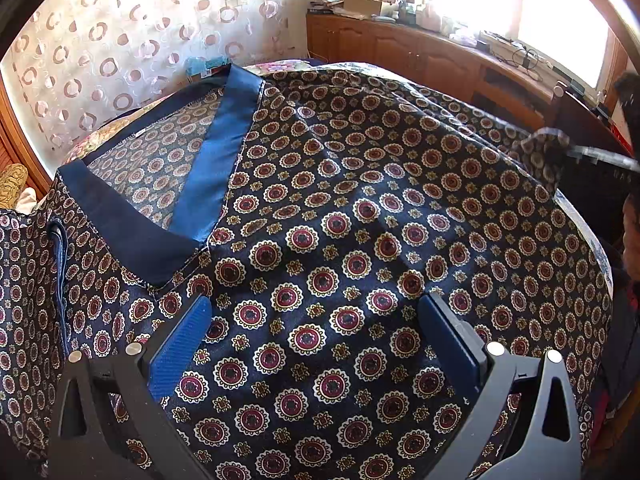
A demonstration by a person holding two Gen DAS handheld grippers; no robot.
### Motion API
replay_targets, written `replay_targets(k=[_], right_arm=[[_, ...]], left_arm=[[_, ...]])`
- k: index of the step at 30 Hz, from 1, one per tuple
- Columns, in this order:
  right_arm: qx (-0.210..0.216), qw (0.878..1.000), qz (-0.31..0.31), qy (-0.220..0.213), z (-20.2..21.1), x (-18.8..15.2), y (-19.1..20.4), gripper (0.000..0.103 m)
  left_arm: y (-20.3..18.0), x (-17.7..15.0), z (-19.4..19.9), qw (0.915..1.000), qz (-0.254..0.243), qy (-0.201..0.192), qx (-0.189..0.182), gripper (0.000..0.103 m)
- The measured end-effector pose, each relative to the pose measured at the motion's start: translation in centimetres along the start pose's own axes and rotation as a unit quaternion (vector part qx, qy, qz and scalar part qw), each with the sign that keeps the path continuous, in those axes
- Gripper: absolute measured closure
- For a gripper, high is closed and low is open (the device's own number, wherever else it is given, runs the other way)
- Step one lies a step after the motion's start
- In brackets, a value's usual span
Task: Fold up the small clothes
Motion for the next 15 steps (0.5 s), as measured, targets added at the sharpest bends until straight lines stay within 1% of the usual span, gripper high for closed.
replay_targets(k=[3, 5, 7, 9, 12, 15], right_arm=[[0.012, 0.999, 0.031, -0.026, 0.8, 1.7, 2.4, 0.097], [0.03, 0.997, 0.056, -0.039, 1.1, 2.8, 4.6, 0.097], [0.056, 0.994, 0.079, -0.044, 1.1, 3.3, 6.9, 0.097], [0.073, 0.991, 0.101, -0.039, 0.7, 3.3, 9.0, 0.097], [0.091, 0.988, 0.126, -0.013, -0.7, 2.4, 11.8, 0.097], [0.11, 0.985, 0.133, 0.016, -2.0, 1.0, 13.0, 0.097]], left_arm=[[0.0, -0.1, 0.1, 1.0, -0.004, -0.001, -0.003, 0.0], [0.1, -0.1, 0.3, 0.9999, -0.005, -0.007, -0.01, 0.001], [0.7, -0.3, 1.0, 0.9998, 0.004, -0.017, -0.012, 0.001], [1.6, -0.5, 2.2, 0.9993, 0.019, -0.029, -0.013, 0.001], [3.0, -0.8, 4.4, 0.9979, 0.036, -0.052, -0.012, 0.001], [3.9, -1.3, 6.4, 0.9966, 0.036, -0.073, 0.0, 0.001]])
Point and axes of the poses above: each gripper's, at about its wrist camera, not at the fingertips, and z roughly against the way its jaws point, y to its left, x to its top, the point moved 1 cm from there along -z, roughly the way its jaws point, and after that the axes turned 11 degrees about x, right-handed, at the moved point
